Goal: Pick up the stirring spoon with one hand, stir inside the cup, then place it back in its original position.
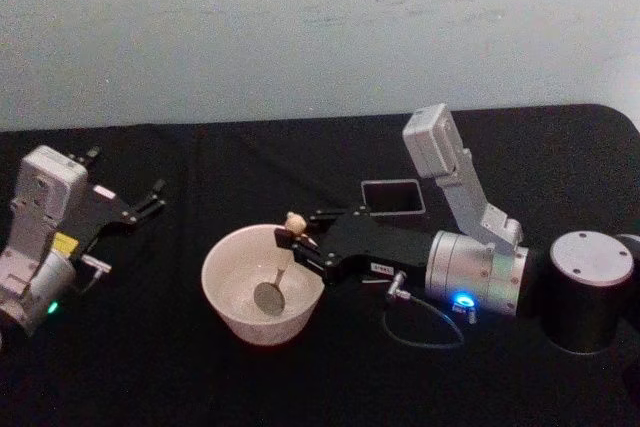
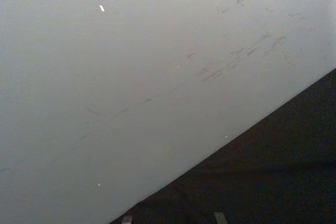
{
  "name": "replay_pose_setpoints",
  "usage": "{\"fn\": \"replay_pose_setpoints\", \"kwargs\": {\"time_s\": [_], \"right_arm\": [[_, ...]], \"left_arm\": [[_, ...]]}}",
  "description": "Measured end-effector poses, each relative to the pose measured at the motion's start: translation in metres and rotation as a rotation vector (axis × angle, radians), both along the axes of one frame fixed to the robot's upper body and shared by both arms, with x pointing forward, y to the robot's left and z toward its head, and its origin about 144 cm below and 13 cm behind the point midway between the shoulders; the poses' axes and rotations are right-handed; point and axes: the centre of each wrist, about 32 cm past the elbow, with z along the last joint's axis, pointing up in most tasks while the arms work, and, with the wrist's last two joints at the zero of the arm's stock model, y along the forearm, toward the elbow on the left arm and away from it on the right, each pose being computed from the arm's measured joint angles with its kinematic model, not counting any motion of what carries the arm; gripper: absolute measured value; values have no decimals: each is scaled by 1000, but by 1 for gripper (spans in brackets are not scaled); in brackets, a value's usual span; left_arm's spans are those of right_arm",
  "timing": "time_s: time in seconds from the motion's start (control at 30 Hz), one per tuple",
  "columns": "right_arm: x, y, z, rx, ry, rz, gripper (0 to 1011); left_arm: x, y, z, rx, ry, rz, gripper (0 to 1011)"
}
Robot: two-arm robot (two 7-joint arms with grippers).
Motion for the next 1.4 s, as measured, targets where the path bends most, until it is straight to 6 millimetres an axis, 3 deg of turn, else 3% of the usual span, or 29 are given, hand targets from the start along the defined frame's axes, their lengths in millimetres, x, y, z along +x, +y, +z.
{"fn": "replay_pose_setpoints", "kwargs": {"time_s": [0.47, 0.93, 1.4], "right_arm": [[-1, 9, 6, 29, 0, 22, 205], [17, 29, 4, 23, 9, -24, 205], [28, 19, 4, 2, -4, -85, 205]], "left_arm": [[0, 0, 0, 0, 0, 0, 1002], [0, 0, 0, 0, 0, 0, 1001], [0, 0, 0, 0, 0, 0, 1001]]}}
